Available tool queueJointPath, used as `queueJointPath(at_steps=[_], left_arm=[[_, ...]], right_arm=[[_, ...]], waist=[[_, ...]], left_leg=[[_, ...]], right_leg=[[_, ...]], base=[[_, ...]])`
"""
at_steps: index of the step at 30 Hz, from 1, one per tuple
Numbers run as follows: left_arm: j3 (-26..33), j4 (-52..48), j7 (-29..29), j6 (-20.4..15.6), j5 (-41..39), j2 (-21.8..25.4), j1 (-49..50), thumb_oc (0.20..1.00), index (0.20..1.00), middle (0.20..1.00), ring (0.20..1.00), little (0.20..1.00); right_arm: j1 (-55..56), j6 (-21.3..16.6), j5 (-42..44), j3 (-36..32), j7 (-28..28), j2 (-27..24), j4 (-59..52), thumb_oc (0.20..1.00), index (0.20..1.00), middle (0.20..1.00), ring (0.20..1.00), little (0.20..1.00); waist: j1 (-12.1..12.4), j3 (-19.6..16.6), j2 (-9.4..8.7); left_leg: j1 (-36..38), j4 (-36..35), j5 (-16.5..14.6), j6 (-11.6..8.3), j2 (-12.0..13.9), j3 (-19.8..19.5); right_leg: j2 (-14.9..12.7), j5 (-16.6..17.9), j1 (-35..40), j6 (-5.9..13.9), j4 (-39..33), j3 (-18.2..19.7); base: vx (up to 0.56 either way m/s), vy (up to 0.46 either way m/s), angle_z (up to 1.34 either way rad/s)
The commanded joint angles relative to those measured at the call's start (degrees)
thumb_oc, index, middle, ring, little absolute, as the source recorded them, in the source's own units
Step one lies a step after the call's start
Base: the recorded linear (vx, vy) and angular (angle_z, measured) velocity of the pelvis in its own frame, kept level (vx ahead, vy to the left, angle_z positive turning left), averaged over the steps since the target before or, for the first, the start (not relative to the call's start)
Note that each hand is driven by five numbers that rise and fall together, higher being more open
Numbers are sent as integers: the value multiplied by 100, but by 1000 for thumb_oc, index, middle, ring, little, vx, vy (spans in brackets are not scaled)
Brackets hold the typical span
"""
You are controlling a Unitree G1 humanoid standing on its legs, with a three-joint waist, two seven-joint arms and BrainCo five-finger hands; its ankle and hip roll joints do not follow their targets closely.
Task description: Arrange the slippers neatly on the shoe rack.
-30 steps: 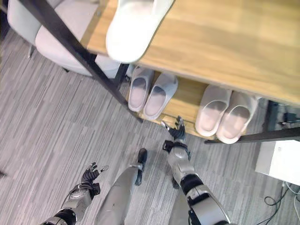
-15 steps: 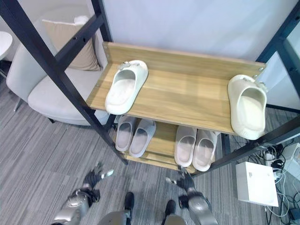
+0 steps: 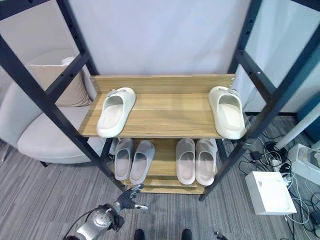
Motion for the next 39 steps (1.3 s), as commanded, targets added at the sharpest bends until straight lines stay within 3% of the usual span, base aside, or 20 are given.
queueJointPath(at_steps=[1,4,8,9,11,12,13,16,19,20,22,23,24,27,28,32,39], left_arm=[[-169,-675,-327,-295,285,25,-723,1000,1000,1000,1000,1000],[-682,-2032,-790,-435,-22,381,-1409,1000,1000,1000,1000,1000],[-754,-3228,-1110,-483,-587,750,-1970,1000,1000,1000,1000,1000],[-647,-3892,-1285,-479,-1168,972,-2170,1000,1000,1000,1000,1000],[-553,-4288,-1338,-452,-1469,1133,-2310,1000,1000,1000,1000,1000],[-407,-4704,-1472,-412,-2104,1279,-2397,1000,1000,1000,1000,1000],[-400,-4720,-1475,-401,-2116,1291,-2393,1000,1000,1000,1000,1000],[164,-5312,-1507,-457,-3185,1225,-2443,1000,1000,1000,1000,1000],[457,-5336,-1226,-591,-3241,1088,-2325,1000,1000,1000,1000,1000],[921,-5173,-613,-843,-2778,1027,-2406,1000,1000,1000,1000,1000],[1422,-4842,107,-991,-1959,1003,-2628,1000,1000,1000,1000,1000],[1421,-4839,114,-991,-1951,999,-2631,1000,1000,1000,1000,1000],[1786,-4519,677,-1060,-1085,1128,-2827,1000,1000,1000,1000,1000],[2075,-4359,1042,-1079,-636,1172,-2866,1000,1000,1000,1000,1000],[2203,-4053,1406,-1002,152,1383,-2993,1000,1000,1000,1000,1000],[2333,-3751,1856,-872,1001,1746,-3183,1000,1000,1000,1000,1000],[2291,-3350,2051,-672,2154,2554,-3505,1000,1000,1000,1000,1000]], right_arm=[[-290,-51,36,-51,-118,-130,86,1000,1000,1000,1000,1000],[-337,-80,9,-93,-126,-177,208,1000,1000,1000,1000,1000],[-297,-89,-75,-130,-72,-250,227,1000,1000,1000,1000,1000],[-255,-82,-116,-160,-23,-299,219,1000,1000,1000,1000,1000],[-237,-72,-175,-143,-63,-258,140,1000,1000,1000,1000,1000],[-134,-71,-237,-119,2,-243,51,1000,1000,1000,1000,1000],[-134,-69,-238,-117,2,-242,47,1000,1000,1000,1000,1000],[11,-73,-285,-80,92,-188,-76,1000,1000,1000,1000,1000],[99,-68,-262,-64,126,-117,-109,1000,1000,1000,1000,1000],[175,-79,-172,-64,139,-37,-169,1000,1000,1000,1000,1000],[196,-100,-53,-61,122,26,-209,1000,1000,1000,1000,1000],[193,-100,-52,-61,122,23,-209,1000,1000,1000,1000,1000],[194,-120,21,-78,100,35,-240,1000,1000,1000,1000,1000],[209,-136,39,-71,79,41,-238,1000,1000,1000,1000,1000],[215,-151,63,-89,62,48,-209,1000,1000,1000,1000,1000],[166,-163,84,-59,17,47,-198,1000,1000,1000,1000,1000],[190,-211,61,-26,33,12,-225,1000,1000,1000,1000,1000]], waist=[[-37,131,-24],[-105,103,6],[-149,79,32],[-158,60,43],[-167,58,48],[-163,37,62],[-166,39,61],[-135,24,72],[-127,16,69],[-109,16,58],[-119,17,51],[-120,22,53],[-139,13,61],[-161,31,64],[-183,28,64],[-203,13,84],[-218,0,100]], left_leg=[[127,-1,-305,-276,71,39],[132,-1,-332,-273,81,87],[156,-1,-346,-284,91,94],[164,-1,-352,-292,98,93],[165,-1,-350,-302,102,94],[174,-1,-344,-308,105,89],[175,-1,-344,-308,105,89],[183,-1,-319,-336,110,72],[191,-1,-316,-347,115,56],[196,-1,-309,-356,126,52],[205,-1,-305,-364,137,57],[208,-1,-305,-365,138,56],[217,-1,-309,-370,150,82],[234,-1,-318,-367,157,114],[244,-1,-331,-367,171,145],[258,-1,-339,-368,177,164],[283,-1,-358,-391,195,188]], right_leg=[[-271,-121,69,426,5,-121],[-264,-129,38,439,5,-67],[-257,-153,56,442,5,-60],[-255,-158,70,447,5,-71],[-253,-163,77,448,5,-80],[-249,-172,91,448,5,-84],[-249,-172,91,448,5,-84],[-236,-190,116,430,5,-107],[-221,-208,135,413,5,-121],[-205,-235,162,397,5,-125],[-197,-242,172,384,5,-125],[-196,-242,175,384,5,-126],[-193,-252,168,378,5,-98],[-188,-250,168,374,5,-64],[-184,-247,165,379,5,-40],[-176,-243,152,375,5,10],[-147,-262,150,372,5,37]], base=[[-17,-3,-5],[-1,-10,-16],[3,-4,-4],[0,0,0],[0,0,0],[0,0,0],[0,0,0],[-7,-22,1],[-4,-24,1],[-4,-34,0],[1,-25,0],[0,0,0],[0,0,0],[0,0,0],[0,0,0],[5,-1,-1],[14,-12,-4]])
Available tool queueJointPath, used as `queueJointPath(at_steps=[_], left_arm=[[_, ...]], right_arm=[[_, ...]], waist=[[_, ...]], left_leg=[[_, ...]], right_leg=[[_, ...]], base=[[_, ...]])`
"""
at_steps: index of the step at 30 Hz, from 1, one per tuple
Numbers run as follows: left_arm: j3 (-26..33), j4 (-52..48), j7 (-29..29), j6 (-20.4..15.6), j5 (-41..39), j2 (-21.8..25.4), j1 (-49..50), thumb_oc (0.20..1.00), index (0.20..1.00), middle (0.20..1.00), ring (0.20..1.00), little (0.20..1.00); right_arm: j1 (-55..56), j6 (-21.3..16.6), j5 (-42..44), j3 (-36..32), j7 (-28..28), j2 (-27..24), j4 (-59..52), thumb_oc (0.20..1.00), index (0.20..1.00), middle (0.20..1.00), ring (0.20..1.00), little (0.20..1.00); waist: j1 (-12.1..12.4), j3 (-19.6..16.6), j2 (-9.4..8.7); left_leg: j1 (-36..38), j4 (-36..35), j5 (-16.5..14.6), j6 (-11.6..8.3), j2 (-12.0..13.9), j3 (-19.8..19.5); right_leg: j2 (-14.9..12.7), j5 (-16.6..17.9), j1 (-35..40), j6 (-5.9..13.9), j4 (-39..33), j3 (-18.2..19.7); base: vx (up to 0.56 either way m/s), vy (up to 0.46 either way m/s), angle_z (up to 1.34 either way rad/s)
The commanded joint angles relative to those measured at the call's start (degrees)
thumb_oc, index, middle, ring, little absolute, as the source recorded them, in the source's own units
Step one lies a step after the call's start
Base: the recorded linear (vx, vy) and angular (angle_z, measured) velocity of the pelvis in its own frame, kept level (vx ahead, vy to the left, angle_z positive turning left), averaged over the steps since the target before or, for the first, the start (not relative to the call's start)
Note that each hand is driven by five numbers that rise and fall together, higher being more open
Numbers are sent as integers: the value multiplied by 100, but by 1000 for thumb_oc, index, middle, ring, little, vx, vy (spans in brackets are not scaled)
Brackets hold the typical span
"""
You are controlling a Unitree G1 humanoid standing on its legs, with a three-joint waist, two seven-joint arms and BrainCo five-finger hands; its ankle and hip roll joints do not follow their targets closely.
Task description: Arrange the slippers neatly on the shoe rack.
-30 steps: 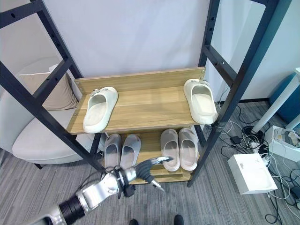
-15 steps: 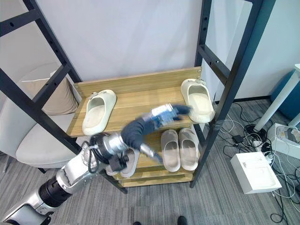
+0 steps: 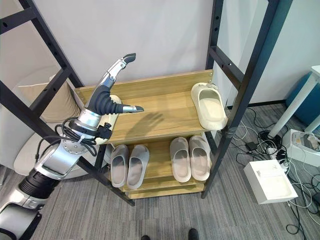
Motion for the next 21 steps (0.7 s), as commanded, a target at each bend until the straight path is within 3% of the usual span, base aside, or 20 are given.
queueJointPath(at_steps=[1,10,21], left_arm=[[173,616,355,79,920,624,-1170,1000,1000,1000,1000,1000],[-45,1156,512,414,2002,1618,-1280,1000,1000,1000,1000,1000],[-313,2622,571,774,2024,1196,-1082,1000,1000,1000,1000,1000]], right_arm=[[-85,-211,48,4,-30,123,-158,1000,1000,1000,1000,1000],[0,-272,16,23,-3,42,-234,1000,1000,1000,1000,1000],[-121,-285,-58,158,-161,63,-590,1000,1000,1000,1000,1000]], waist=[[-28,96,-255],[-17,112,-241],[-39,146,-236]], left_leg=[[282,0,-330,-342,151,-11],[273,0,-321,-374,161,-20],[229,0,-299,-353,163,-2]], right_leg=[[-183,-330,244,377,7,-159],[-147,-345,226,377,7,-171],[-132,-340,171,367,7,-156]], base=[[0,0,0],[4,-8,-4],[0,0,0]])
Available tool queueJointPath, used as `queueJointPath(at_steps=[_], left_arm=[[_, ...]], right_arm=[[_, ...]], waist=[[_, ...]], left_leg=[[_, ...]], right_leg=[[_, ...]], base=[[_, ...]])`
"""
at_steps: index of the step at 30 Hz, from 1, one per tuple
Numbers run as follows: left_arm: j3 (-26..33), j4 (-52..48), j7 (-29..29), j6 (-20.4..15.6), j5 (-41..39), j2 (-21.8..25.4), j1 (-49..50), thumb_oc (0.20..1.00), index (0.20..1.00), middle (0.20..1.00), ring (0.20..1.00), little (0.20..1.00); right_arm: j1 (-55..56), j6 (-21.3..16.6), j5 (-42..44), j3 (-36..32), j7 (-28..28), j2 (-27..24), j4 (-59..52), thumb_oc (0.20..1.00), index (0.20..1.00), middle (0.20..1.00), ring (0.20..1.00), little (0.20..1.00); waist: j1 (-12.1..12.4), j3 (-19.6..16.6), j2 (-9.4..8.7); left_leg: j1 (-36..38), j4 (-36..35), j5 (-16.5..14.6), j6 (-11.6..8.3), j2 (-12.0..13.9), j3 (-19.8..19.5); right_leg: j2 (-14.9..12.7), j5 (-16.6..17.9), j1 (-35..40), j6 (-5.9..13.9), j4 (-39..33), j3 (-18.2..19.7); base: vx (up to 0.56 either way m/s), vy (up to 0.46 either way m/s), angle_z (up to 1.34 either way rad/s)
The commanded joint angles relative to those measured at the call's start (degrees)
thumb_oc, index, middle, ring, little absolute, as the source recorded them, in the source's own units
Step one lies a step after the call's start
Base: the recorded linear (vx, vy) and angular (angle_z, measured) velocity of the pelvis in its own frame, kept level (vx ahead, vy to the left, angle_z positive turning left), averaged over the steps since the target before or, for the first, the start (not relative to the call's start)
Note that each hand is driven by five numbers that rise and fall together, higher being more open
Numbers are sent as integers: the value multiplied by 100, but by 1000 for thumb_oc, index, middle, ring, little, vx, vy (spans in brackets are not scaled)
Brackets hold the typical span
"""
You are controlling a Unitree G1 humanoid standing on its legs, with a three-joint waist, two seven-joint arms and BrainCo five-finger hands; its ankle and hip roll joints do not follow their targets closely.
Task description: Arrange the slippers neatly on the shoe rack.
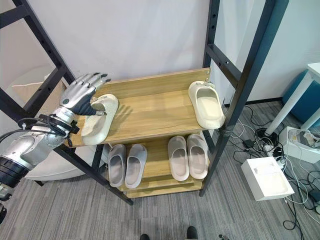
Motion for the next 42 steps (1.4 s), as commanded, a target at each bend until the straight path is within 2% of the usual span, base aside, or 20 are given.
queueJointPath(at_steps=[1,6,9,11,23,24,25,26,27,29,30,38,42], left_arm=[[408,669,235,186,68,-160,-675,1000,1000,1000,1000,1000],[334,1581,420,465,33,-461,-812,1000,1000,1000,1000,1000],[304,1740,474,555,96,-498,-868,1000,1000,1000,1000,1000],[83,2180,483,640,181,-585,-1054,1000,1000,1000,1000,1000],[-570,2895,410,833,332,-737,-1821,1000,1000,1000,1000,1000],[-631,3001,418,843,340,-783,-1874,755,755,755,755,755],[-678,3091,422,858,348,-814,-1945,548,548,548,548,548],[-689,3102,427,855,346,-820,-1957,410,410,410,410,410],[-769,3226,419,892,368,-853,-2054,410,410,410,410,410],[-901,3455,437,905,371,-914,-2220,354,354,354,354,354],[-1011,3704,482,942,349,-1022,-2395,216,216,216,216,216],[-1312,4438,496,1038,267,-1120,-2857,200,200,200,200,200],[-1317,4473,469,1060,271,-1090,-2877,200,200,200,200,200]], right_arm=[[-161,-97,-51,112,-56,144,-137,1000,1000,1000,1000,1000],[-178,-91,-52,191,-94,171,-156,1000,1000,1000,1000,1000],[-173,-100,-39,198,-108,179,-187,1000,1000,1000,1000,1000],[-212,-97,1,245,-142,187,-165,1000,1000,1000,1000,1000],[-285,-90,117,302,-199,189,-310,1000,1000,1000,1000,1000],[-285,-95,125,304,-209,193,-328,1000,1000,1000,1000,1000],[-294,-95,135,322,-210,185,-331,1000,1000,1000,1000,1000],[-295,-95,135,318,-210,188,-331,1000,1000,1000,1000,1000],[-331,-95,160,332,-225,175,-343,1000,1000,1000,1000,1000],[-403,-93,205,336,-235,151,-353,1000,1000,1000,1000,1000],[-479,-112,264,351,-270,126,-369,1000,1000,1000,1000,1000],[-682,-160,481,322,-408,100,-425,1000,1000,1000,1000,1000],[-593,-150,499,278,-427,121,-453,1000,1000,1000,1000,1000]], waist=[[-64,100,-197],[-127,123,-223],[-137,128,-235],[-178,130,-240],[-274,167,-240],[-283,166,-237],[-301,161,-231],[-297,162,-233],[-324,161,-227],[-339,172,-214],[-382,198,-199],[-508,293,-187],[-523,310,-194]], left_leg=[[253,0,-288,-336,141,-65],[259,0,-297,-325,148,-6],[261,0,-301,-321,145,2],[260,0,-313,-316,141,16],[243,0,-322,-312,155,71],[243,0,-324,-313,157,73],[242,0,-326,-312,154,77],[240,0,-326,-312,154,76],[236,0,-324,-314,158,81],[217,0,-317,-318,161,89],[181,0,-304,-327,166,105],[-105,0,-232,-325,204,186],[-175,0,-220,-332,211,182]], right_leg=[[-157,-353,214,390,6,-230],[-151,-342,184,391,6,-196],[-147,-343,176,389,6,-184],[-145,-335,157,395,6,-168],[-125,-330,96,402,6,-103],[-124,-333,94,403,6,-102],[-121,-336,88,404,6,-99],[-121,-336,87,404,6,-99],[-121,-331,77,406,6,-91],[-121,-326,51,408,6,-83],[-113,-311,-9,408,6,-56],[-86,-204,-381,406,6,63],[-90,-188,-456,408,6,82]], base=[[0,0,0],[9,4,-3],[0,0,0],[0,0,0],[2,0,-1],[0,0,0],[0,0,0],[0,0,0],[7,-4,-6],[-3,-2,-11],[-22,4,-9],[-14,0,-3],[0,0,0]])
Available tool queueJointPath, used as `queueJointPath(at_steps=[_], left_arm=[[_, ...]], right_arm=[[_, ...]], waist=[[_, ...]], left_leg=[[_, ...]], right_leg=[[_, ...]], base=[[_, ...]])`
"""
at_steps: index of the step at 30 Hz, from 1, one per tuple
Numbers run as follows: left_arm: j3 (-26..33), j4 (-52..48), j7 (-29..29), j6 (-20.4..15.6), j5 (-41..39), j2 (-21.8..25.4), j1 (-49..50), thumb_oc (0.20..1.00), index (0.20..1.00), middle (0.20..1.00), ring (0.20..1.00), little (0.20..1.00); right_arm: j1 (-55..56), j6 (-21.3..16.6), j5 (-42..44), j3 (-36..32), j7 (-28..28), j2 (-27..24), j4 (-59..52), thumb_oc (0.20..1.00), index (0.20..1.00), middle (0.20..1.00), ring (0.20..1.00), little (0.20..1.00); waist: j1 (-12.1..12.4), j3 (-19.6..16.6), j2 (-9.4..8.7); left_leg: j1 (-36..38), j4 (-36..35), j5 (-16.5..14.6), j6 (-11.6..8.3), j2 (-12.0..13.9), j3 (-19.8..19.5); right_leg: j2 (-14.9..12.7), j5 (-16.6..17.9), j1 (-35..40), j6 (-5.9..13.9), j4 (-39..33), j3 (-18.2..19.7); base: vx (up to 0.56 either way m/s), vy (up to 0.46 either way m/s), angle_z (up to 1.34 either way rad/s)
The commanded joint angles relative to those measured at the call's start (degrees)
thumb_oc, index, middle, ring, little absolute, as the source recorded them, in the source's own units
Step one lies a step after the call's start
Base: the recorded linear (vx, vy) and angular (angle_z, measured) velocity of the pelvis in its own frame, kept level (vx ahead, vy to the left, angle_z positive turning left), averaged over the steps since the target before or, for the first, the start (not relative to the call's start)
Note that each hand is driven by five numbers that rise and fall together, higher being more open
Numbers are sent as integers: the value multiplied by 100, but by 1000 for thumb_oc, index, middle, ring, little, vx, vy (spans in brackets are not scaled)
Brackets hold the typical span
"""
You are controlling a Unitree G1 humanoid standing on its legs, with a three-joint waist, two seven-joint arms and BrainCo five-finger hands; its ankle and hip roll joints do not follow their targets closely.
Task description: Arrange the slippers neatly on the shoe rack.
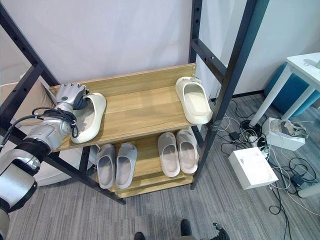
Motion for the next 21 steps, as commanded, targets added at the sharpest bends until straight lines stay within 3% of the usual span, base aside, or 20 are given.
queueJointPath(at_steps=[1,7,12,16,21], left_arm=[[27,588,-47,105,105,26,-827,200,200,200,200,200],[-3,-183,-45,47,285,73,-810,200,200,200,200,200],[276,-1677,-135,-108,426,218,-578,200,200,200,200,200],[335,-2324,-214,-243,471,187,-510,200,200,200,200,200],[113,-2339,-317,-302,613,-273,-726,200,200,200,200,200]], right_arm=[[-268,-116,144,37,-105,-28,-180,1000,1000,1000,1000,1000],[-175,-124,122,11,-94,-3,-277,1000,1000,1000,1000,1000],[-295,-67,122,-22,-45,37,-340,1000,1000,1000,1000,1000],[-374,-33,155,-30,-38,38,-298,1000,1000,1000,1000,1000],[-515,33,206,-14,-64,42,-134,1000,1000,1000,1000,1000]], waist=[[-203,493,-101],[-138,502,-89],[6,483,-94],[49,456,-96],[25,385,-77]], left_leg=[[447,0,-317,-265,154,-20],[559,0,-351,-263,142,-82],[666,0,-383,-254,123,-189],[719,0,-399,-253,119,-226],[805,0,-409,-257,134,-207]], right_leg=[[-151,-316,325,538,5,-137],[-158,-403,496,524,5,-205],[-160,-484,690,503,5,-315],[-157,-517,774,497,5,-355],[-132,-532,854,484,5,-353]], base=[[31,2,-1],[17,-1,0],[8,-8,3],[-5,-19,6],[-6,-27,5]])
